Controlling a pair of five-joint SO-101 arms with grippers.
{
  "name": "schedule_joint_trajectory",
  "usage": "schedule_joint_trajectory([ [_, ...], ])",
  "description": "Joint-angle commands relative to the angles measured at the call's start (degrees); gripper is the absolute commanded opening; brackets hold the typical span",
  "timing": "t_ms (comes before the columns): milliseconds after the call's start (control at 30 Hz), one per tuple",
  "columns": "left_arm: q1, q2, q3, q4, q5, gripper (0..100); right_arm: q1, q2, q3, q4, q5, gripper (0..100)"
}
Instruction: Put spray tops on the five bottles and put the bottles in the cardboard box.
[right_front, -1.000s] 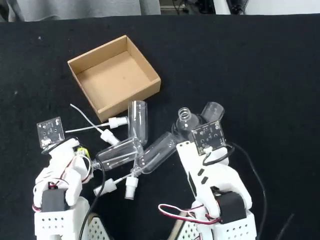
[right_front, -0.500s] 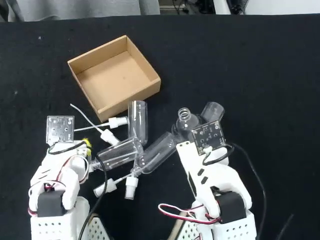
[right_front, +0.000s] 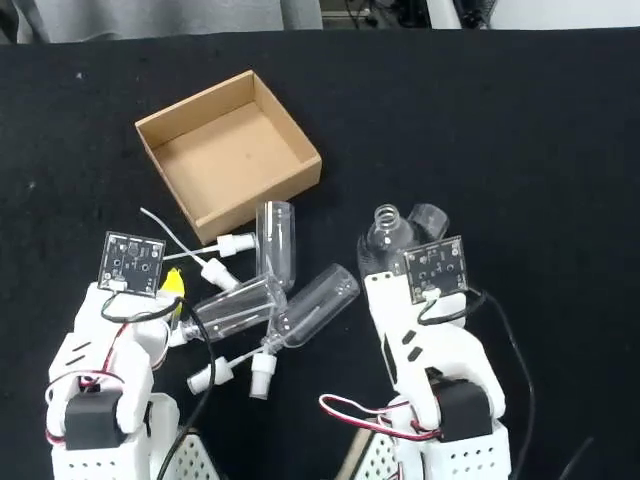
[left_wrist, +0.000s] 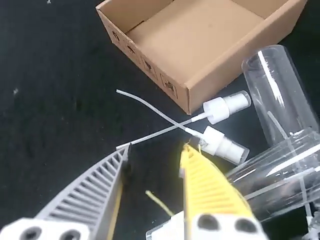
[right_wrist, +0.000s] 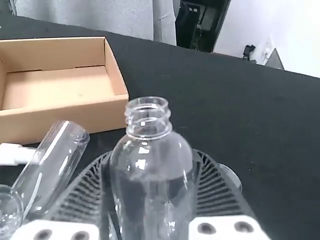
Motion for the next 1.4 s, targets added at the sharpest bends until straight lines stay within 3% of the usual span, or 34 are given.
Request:
schedule_joint_trajectory([
  [0,0.5,6.1,-6.8,0.0,-0.1,16,1.5,-5.6,-0.1,-1.8,-0.6,6.3],
  [133,0.6,18.5,-13.5,-0.2,1.0,16,1.5,-5.6,-0.1,-1.8,-0.6,6.3],
  [400,0.7,41.9,-26.5,0.0,10.6,25,1.5,-5.6,-0.1,-1.8,-0.4,6.3],
  [800,0.6,64.6,-41.2,-0.4,31.0,25,1.5,-5.6,0.0,-1.8,-0.2,6.4],
  [933,0.7,70.1,-42.4,-4.3,36.3,25,1.5,-5.6,0.0,-1.8,-0.2,6.4],
  [1133,3.0,76.9,-42.5,-9.8,37.6,24,1.5,-5.6,0.0,-1.8,-0.1,6.4],
  [1367,3.7,83.6,-42.2,-19.6,38.8,13,1.5,-5.6,0.0,-1.8,-0.1,6.4],
])
